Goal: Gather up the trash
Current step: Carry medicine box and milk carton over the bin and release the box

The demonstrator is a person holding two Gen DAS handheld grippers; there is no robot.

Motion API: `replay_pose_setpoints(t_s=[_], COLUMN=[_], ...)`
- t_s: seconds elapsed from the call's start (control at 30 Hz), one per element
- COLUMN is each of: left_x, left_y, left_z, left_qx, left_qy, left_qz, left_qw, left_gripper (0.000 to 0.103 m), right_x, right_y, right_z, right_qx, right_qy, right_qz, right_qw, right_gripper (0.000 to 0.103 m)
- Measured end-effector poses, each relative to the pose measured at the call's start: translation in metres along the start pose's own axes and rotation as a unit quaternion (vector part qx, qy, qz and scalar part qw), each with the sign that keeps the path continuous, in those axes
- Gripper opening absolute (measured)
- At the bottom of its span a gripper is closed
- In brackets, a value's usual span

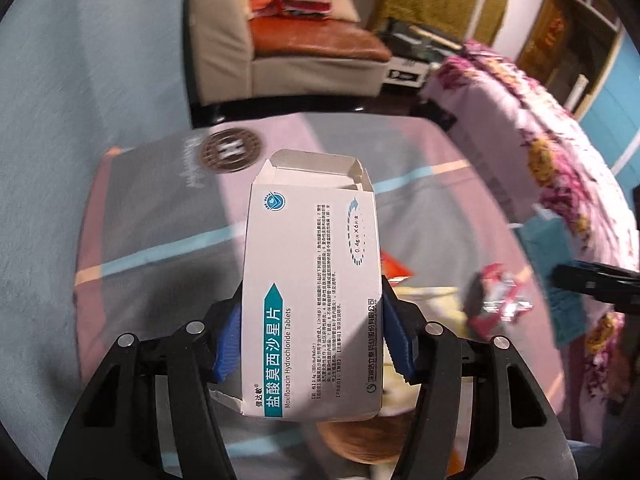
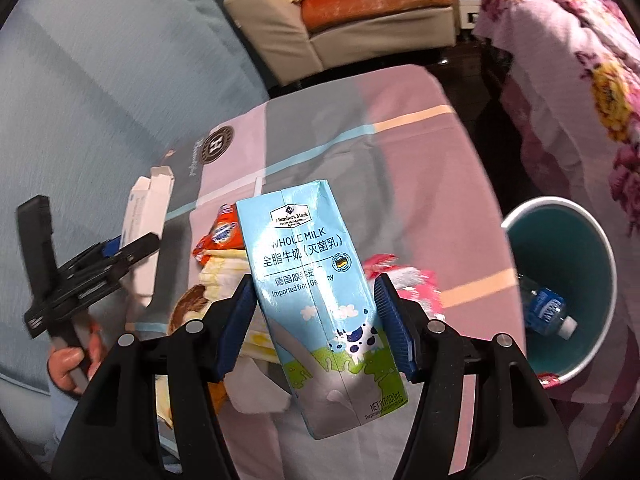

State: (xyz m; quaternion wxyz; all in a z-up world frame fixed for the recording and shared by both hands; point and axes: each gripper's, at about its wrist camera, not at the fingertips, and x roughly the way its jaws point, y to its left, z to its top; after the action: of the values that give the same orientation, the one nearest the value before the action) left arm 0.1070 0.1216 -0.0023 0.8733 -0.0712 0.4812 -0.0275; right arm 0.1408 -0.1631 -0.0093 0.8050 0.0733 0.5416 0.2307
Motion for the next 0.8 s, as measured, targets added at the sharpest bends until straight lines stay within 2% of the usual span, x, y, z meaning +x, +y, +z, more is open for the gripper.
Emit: replay_pose_setpoints(t_s=[0.17, 0.37, 0.6, 0.8], left_x=[-0.008, 0.003, 0.037, 0.066], left_y=[-0.054, -0.138, -0.239, -0.306], left_z=[0.001, 0.006, 0.006, 0.002], left_qx=[0.030, 0.086, 0.149, 0.193], left_qy=[-0.002, 0.010, 0.045, 0.072], left_qz=[-0.042, -0.081, -0.115, -0.125], left_qw=[0.9987, 0.9930, 0.9811, 0.9706], left_gripper=[0.060, 0.060, 0.060, 0.061], right_x=[-0.025, -0.069, -0.109, -0.117], right_y=[-0.034, -0.098, -0.177, -0.217], right_z=[-0.009, -0.018, -0.038, -0.049], right_qx=[0.036, 0.092, 0.154, 0.179], right_qy=[-0.026, -0.075, -0.115, -0.124], right_qz=[-0.008, -0.020, -0.043, -0.059], right_qw=[0.999, 0.993, 0.980, 0.974], right_gripper=[0.058, 0.058, 0.058, 0.058])
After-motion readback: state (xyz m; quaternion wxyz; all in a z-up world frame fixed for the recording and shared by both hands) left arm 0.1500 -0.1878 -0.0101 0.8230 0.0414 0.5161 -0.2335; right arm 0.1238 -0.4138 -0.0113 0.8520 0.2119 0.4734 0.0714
